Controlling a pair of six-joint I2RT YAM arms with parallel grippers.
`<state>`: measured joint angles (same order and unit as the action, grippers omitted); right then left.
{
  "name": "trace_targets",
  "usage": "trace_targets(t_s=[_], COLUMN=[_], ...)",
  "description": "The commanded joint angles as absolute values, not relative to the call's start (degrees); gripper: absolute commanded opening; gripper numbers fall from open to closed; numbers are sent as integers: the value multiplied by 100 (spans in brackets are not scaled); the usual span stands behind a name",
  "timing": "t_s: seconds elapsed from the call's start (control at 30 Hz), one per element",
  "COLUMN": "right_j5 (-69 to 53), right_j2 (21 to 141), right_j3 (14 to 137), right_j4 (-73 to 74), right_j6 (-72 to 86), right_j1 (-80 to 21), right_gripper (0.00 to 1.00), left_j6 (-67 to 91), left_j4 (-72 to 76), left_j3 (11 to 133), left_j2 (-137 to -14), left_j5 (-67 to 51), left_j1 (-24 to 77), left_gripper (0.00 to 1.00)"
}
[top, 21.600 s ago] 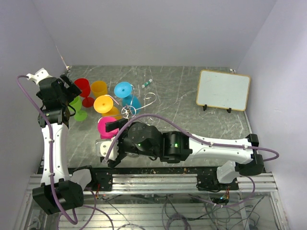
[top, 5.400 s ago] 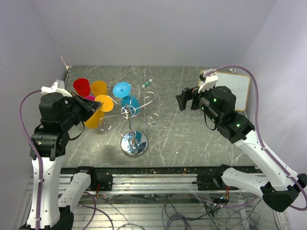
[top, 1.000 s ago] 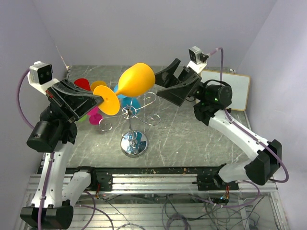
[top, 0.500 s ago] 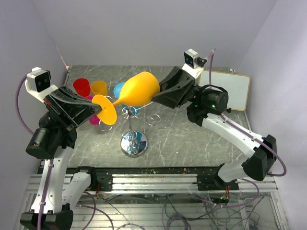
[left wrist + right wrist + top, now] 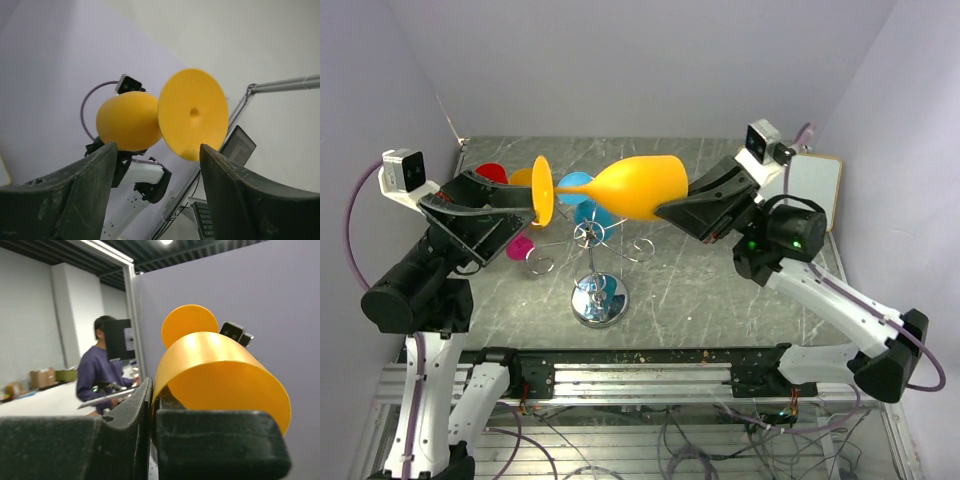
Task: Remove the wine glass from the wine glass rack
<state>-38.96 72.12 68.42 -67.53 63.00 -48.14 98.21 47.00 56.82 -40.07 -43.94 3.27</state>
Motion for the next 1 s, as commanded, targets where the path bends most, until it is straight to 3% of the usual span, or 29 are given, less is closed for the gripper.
trace_targets(t_s=[0.0, 0.17, 0.37, 0.57, 0.67, 0.83, 0.97], right_j5=[-3019, -2186, 119, 3135, 4094, 4545, 4073], right_j2=[6689, 6201, 5655, 6237, 6765, 7012, 6960], right_j3=[6702, 6622, 6468, 7845, 8457, 7931, 7523], right_j4=[-5575, -4429, -2889, 1001, 2736, 3749, 4057], right_j6=[5077, 4358, 3968, 4895, 5242, 5473, 5833], right_j1=[-4835, -4838, -4842, -4838, -4829, -4802, -4483], right_gripper=[0, 0, 0, 0, 0, 0, 0], left_j6=[8551, 7975, 7514, 7204, 7093, 6978, 6809], left_j4=[3045, 2213, 1411, 919, 792, 640, 441], left_j3=[5968, 6072, 6162, 6295, 6320, 6310, 6373], left_j2=[-3822, -3700, -3579, -3555, -3551, -3542, -3541], left_j5=[-4454, -4260, -4000, -3884, -3867, -3850, -3830], left_j1=[316, 316, 316, 316, 316, 316, 316], left_gripper=[81, 95, 96, 96, 96, 95, 95])
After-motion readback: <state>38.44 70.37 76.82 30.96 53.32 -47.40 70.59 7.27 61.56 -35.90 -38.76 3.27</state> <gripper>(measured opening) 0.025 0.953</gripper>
